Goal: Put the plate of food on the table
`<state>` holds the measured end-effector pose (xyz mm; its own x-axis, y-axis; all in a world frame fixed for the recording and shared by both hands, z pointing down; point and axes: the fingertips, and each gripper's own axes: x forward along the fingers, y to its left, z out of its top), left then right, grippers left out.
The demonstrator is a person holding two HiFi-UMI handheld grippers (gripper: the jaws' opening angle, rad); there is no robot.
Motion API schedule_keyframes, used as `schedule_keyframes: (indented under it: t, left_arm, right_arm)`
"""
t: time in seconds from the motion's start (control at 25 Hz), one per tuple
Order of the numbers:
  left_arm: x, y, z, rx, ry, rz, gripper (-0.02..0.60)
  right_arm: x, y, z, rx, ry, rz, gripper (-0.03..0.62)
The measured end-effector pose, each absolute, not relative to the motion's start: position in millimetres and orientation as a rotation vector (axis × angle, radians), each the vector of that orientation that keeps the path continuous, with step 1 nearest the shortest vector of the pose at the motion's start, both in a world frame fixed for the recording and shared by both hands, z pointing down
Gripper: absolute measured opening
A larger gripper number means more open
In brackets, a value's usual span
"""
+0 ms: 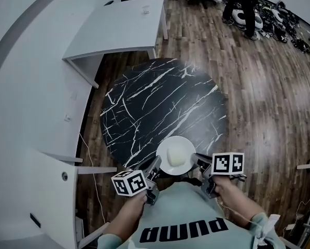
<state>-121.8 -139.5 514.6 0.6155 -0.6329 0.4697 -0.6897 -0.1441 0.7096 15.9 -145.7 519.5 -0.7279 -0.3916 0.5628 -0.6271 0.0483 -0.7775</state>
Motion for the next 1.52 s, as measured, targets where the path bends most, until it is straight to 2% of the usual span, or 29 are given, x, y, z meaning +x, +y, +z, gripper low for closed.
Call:
schedule_keyframes:
  t: [0.68,1.52]
  left_arm:
    - [-107.7,-215.4,571.6,1.746,-1.098,0.114,0.044]
    - [-103.6,-239.9,667.3,1.674,-1.124,0.252,0.054]
  right_arm:
    - [30.1,-231.2,565.5,1.000,-2.037,1.726,0.034]
    - [35.1,-258.2,654.9,0.992,-1.915,1.783,0.034]
